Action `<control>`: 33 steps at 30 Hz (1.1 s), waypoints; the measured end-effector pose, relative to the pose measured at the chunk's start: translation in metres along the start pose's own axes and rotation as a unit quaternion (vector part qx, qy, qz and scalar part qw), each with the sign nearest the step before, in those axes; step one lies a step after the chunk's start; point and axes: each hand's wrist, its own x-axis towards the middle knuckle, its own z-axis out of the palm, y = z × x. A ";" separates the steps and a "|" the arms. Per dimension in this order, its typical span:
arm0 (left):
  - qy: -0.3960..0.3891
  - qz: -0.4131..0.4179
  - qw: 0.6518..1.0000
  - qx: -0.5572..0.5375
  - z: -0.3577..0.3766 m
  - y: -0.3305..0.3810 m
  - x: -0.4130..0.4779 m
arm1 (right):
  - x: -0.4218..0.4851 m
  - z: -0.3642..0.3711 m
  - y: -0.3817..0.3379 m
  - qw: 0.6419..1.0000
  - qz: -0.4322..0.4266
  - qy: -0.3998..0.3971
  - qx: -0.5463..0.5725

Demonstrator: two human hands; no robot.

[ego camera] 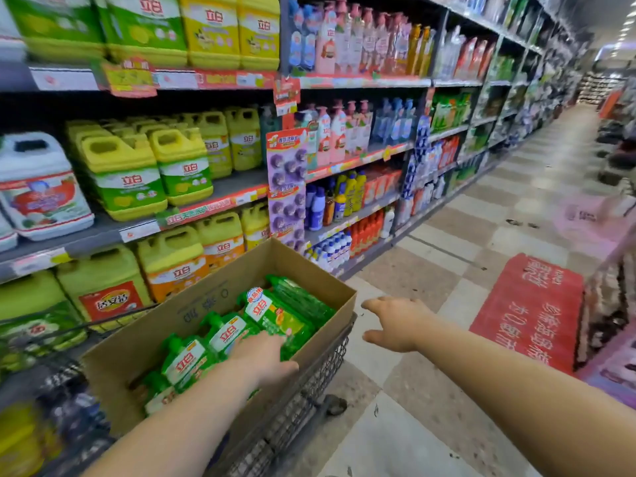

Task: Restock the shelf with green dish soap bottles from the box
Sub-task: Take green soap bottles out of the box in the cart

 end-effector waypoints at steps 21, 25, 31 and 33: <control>-0.021 -0.270 0.940 -0.207 0.053 -0.119 0.080 | 0.199 0.012 -0.079 0.969 -0.231 -0.082 -0.036; -0.014 -0.315 0.908 -0.275 0.069 -0.159 0.090 | 0.240 0.018 -0.121 0.957 -0.268 -0.109 -0.038; -0.031 -0.378 0.851 -0.363 0.111 -0.194 0.095 | 0.279 0.048 -0.182 0.930 -0.323 -0.172 -0.037; -0.025 -0.399 0.824 -0.402 0.120 -0.198 0.098 | 0.289 0.061 -0.202 0.921 -0.338 -0.191 -0.030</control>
